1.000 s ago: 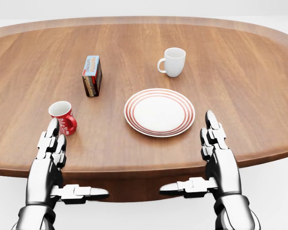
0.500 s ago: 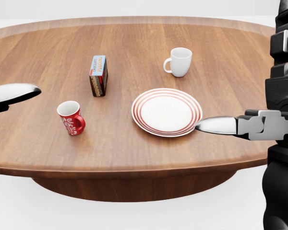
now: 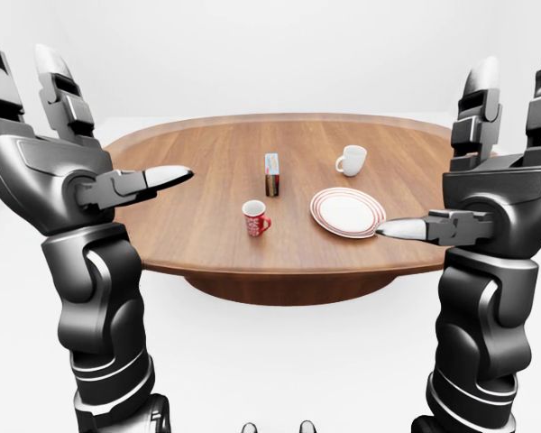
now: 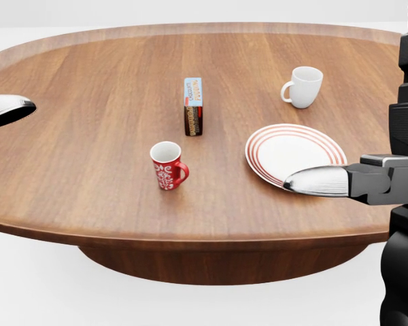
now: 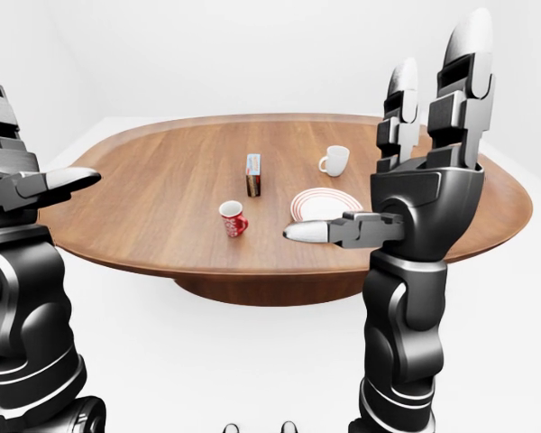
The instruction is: Pick up the red mug and put it on the plate
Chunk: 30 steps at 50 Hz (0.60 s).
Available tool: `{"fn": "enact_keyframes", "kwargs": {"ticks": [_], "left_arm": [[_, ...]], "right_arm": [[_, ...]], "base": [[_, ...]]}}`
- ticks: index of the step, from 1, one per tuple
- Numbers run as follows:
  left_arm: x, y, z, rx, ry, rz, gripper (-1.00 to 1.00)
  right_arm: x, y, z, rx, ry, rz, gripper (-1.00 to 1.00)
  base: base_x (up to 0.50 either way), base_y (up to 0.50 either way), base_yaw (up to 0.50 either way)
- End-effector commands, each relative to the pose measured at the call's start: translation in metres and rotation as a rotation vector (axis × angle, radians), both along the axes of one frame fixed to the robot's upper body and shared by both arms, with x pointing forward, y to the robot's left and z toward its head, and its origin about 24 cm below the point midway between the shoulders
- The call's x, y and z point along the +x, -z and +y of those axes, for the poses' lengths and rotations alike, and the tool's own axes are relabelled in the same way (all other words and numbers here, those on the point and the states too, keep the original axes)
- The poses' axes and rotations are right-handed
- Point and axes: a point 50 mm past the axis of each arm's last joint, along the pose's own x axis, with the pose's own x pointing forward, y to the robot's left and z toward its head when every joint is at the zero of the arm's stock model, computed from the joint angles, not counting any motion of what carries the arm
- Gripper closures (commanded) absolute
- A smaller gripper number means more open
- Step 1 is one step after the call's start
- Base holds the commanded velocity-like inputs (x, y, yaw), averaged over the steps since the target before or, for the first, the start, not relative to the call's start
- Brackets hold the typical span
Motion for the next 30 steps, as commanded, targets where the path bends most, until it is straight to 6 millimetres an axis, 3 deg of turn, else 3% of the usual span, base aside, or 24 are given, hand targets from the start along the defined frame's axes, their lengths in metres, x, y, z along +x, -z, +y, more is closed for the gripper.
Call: {"fn": "enact_keyframes", "kwargs": {"ticks": [1, 8, 18, 30], "left_arm": [[0.0005, -0.0012, 0.0007, -0.002, -0.001, -0.002, -1.00], [-0.0001, -0.0014, 0.0009, 0.000, -0.002, -0.004, -1.00], [0.0004, 0.0007, 0.0008, 0.001, 0.000, 0.004, -1.00], [0.0025, 0.0030, 0.0011, 0.003, -0.001, 0.017, -1.00]], "right_arm": [[-0.0016, -0.0004, 0.0004, -0.001, -0.002, -0.005, -1.00], [-0.0006, 0.0004, -0.0010, -0.005, 0.019, 0.002, -1.00], [-0.0033, 0.0001, -0.0020, 0.006, 0.015, -0.006, -1.00], [-0.0032, -0.0009, 0.0009, 0.001, -0.009, -0.011, -1.00]], "base": [[0.00, 0.50, 0.00], [0.00, 0.48, 0.00], [0.00, 0.00, 0.00], [0.48, 0.00, 0.00]]}}
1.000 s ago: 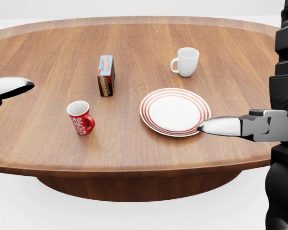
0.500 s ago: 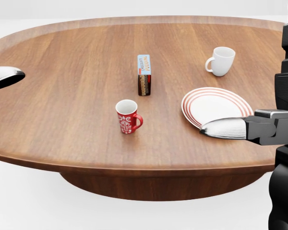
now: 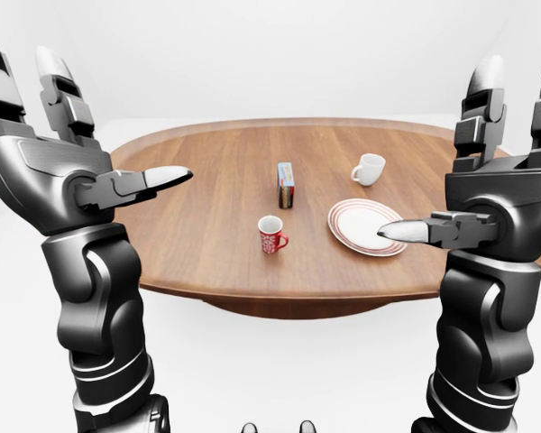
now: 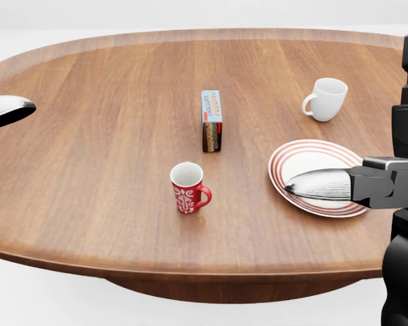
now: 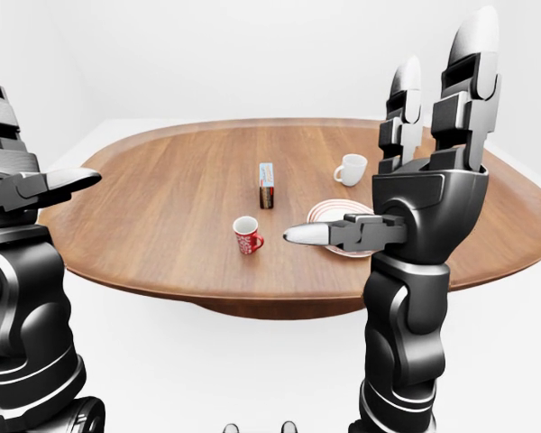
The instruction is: Pick up the red mug and put it on the plate
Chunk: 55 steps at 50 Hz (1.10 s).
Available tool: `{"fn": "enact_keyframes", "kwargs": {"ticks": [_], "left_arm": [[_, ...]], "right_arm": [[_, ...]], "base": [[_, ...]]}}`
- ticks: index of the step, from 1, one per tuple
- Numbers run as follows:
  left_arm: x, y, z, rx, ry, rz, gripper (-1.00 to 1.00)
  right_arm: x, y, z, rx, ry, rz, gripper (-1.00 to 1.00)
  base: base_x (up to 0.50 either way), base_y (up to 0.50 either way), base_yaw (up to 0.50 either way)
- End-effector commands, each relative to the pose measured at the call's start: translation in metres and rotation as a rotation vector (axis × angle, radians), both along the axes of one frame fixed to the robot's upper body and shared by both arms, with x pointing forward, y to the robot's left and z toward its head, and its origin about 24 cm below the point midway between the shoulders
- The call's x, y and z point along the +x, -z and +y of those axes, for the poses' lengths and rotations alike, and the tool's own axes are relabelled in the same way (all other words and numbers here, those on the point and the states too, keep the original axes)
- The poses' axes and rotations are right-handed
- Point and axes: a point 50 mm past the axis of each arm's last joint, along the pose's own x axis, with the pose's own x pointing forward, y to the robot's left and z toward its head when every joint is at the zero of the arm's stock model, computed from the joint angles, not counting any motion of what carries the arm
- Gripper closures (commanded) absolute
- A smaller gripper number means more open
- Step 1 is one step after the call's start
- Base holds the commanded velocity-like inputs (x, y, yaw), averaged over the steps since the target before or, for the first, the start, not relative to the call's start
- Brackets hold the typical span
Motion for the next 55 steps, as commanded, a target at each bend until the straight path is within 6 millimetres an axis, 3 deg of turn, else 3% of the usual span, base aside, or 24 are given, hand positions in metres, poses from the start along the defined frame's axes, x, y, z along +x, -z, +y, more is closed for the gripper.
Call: {"fn": "enact_keyframes", "kwargs": {"ticks": [1, 48, 55], "left_arm": [[0.002, 0.002, 0.000, 0.001, 0.001, 0.012, -1.00], [0.007, 0.007, 0.002, 0.005, -0.005, 0.041, -1.00], [0.007, 0.007, 0.003, 0.007, -0.006, 0.044, -1.00]], "right_arm": [[0.000, -0.001, 0.001, -0.001, -0.014, -0.003, -1.00], [0.004, 0.003, 0.003, 0.003, -0.019, 0.021, -1.00], [0.010, 0.010, 0.005, -0.006, -0.007, 0.061, -1.00]], "base": [[0.50, 0.00, 0.00], [0.50, 0.00, 0.00], [0.04, 0.00, 0.00]]}}
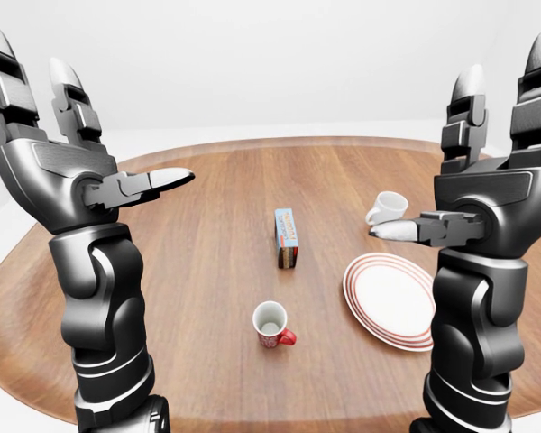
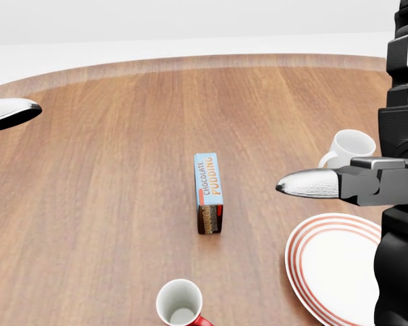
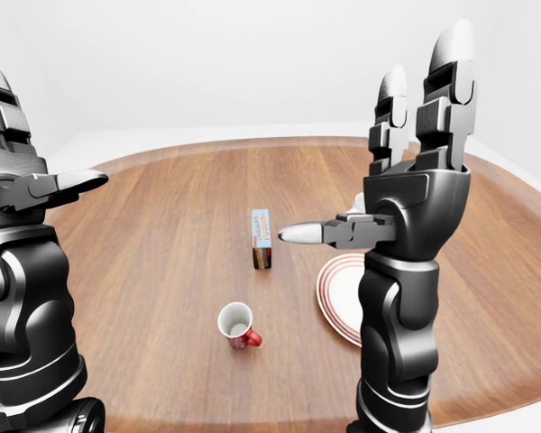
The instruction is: Pick up the red mug and put it on the plate
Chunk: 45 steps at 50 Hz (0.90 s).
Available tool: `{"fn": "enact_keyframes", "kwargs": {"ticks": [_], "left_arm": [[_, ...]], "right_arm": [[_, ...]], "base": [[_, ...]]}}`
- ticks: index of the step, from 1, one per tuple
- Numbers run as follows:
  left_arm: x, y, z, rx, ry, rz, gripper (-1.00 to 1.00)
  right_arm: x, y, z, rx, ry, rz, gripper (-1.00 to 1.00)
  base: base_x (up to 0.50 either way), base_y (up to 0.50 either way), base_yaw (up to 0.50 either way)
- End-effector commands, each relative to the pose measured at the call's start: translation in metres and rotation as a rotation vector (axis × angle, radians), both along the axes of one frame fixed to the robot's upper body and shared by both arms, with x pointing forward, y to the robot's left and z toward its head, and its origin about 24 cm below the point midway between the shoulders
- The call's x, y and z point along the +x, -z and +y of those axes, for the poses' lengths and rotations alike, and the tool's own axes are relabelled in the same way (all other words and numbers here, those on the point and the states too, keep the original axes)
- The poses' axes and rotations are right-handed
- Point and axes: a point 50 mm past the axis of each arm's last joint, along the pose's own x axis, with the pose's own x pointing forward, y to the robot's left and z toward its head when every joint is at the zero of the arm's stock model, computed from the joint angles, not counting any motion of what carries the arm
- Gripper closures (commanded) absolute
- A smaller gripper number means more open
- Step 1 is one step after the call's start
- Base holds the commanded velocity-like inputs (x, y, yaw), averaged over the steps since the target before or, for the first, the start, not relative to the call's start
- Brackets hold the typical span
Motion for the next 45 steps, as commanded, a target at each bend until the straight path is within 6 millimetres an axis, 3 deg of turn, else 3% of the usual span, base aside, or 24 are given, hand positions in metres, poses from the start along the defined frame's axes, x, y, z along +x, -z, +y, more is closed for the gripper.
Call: {"fn": "enact_keyframes", "kwargs": {"ticks": [1, 19, 20, 21, 35, 45], "left_arm": [[0.001, 0.001, 0.001, 0.003, -0.004, 0.006, -1.00], [0.005, 0.004, 0.000, 0.012, -0.007, 0.025, -1.00], [0.006, 0.004, 0.000, 0.021, -0.012, 0.029, -1.00], [0.005, 0.003, -0.001, 0.020, -0.011, 0.025, -1.00], [0.005, 0.005, 0.000, 0.024, -0.015, 0.031, -1.00], [0.005, 0.006, 0.001, 0.025, -0.019, 0.035, -1.00]], "right_arm": [[0.006, 0.006, 0.002, -0.010, 0.013, 0.038, -1.00], [-0.002, 0.024, 0.030, -0.155, -0.033, 0.083, -1.00], [-0.009, 0.033, 0.077, -0.393, -0.268, 0.069, -1.00], [-0.011, 0.036, 0.082, -0.444, -0.282, 0.066, -1.00], [-0.011, 0.056, 0.104, -0.705, -0.268, 0.118, -1.00], [-0.014, 0.069, 0.115, -0.736, -0.305, 0.166, -1.00]], "base": [[0.00, 0.00, 0.00], [0.00, 0.00, 0.00], [0.00, 0.00, 0.00], [0.00, 0.00, 0.00], [0.00, 0.00, 0.00], [0.00, 0.00, 0.00]]}}
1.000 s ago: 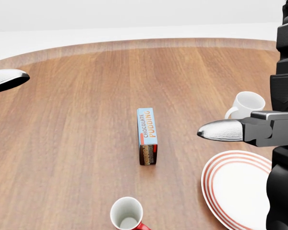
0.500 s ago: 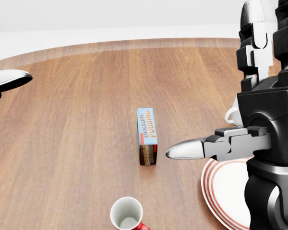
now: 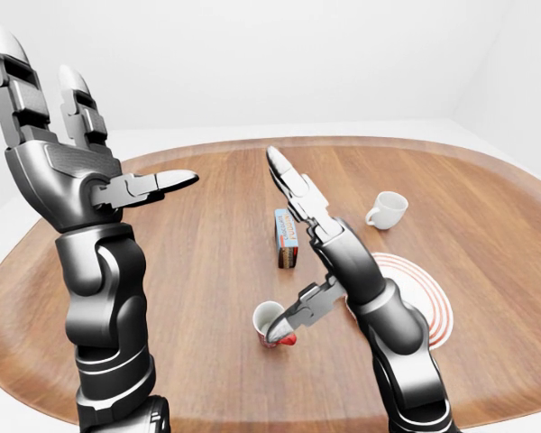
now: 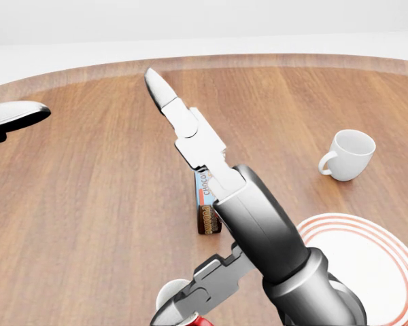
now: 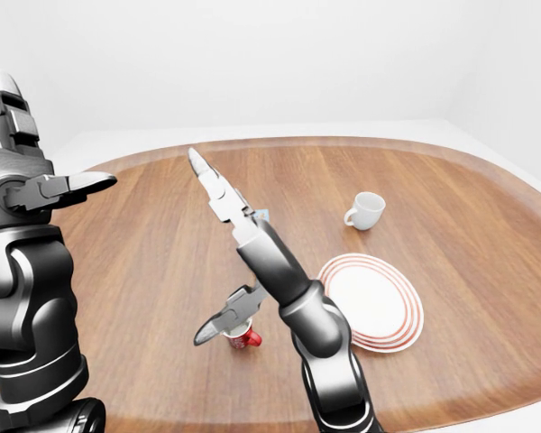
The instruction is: Pick up the red mug and put it on the plate
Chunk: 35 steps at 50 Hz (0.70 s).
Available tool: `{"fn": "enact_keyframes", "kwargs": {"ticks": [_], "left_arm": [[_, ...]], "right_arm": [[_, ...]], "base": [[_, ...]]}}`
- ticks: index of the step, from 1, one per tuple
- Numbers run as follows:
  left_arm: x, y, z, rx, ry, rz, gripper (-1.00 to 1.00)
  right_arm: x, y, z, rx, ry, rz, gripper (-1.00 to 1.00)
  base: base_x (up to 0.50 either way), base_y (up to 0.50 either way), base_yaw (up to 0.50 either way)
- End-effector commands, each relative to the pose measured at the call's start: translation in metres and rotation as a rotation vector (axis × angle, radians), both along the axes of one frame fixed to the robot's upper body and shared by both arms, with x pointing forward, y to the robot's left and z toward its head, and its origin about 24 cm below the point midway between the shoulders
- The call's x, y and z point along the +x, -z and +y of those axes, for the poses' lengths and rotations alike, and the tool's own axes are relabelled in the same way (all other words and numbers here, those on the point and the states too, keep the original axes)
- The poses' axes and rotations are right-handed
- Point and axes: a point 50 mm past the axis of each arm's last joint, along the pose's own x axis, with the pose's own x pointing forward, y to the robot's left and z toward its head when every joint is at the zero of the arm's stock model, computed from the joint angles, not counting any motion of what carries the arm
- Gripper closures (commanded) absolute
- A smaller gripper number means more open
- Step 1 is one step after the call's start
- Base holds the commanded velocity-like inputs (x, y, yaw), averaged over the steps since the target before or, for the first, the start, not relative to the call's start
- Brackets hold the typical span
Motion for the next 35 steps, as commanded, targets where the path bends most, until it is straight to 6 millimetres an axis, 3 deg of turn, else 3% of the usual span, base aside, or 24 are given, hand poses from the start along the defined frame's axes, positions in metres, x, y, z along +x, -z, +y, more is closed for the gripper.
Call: {"fn": "enact_keyframes", "kwargs": {"ticks": [1, 15, 35], "left_arm": [[0.000, 0.002, 0.001, 0.003, -0.005, 0.008, -1.00], [-0.001, 0.001, 0.000, 0.003, -0.002, 0.001, -1.00], [-0.001, 0.002, 0.000, 0.005, -0.003, 0.004, -1.00]], "right_arm": [[-0.005, 0.015, 0.018, -0.110, -0.046, 0.046, -1.00], [-0.002, 0.046, 0.036, -0.393, -0.036, 0.098, -1.00], [-0.001, 0.078, 0.043, -0.700, -0.005, 0.188, -1.00]], "base": [[0.00, 0.00, 0.00], [0.00, 0.00, 0.00], [0.00, 0.00, 0.00]]}}
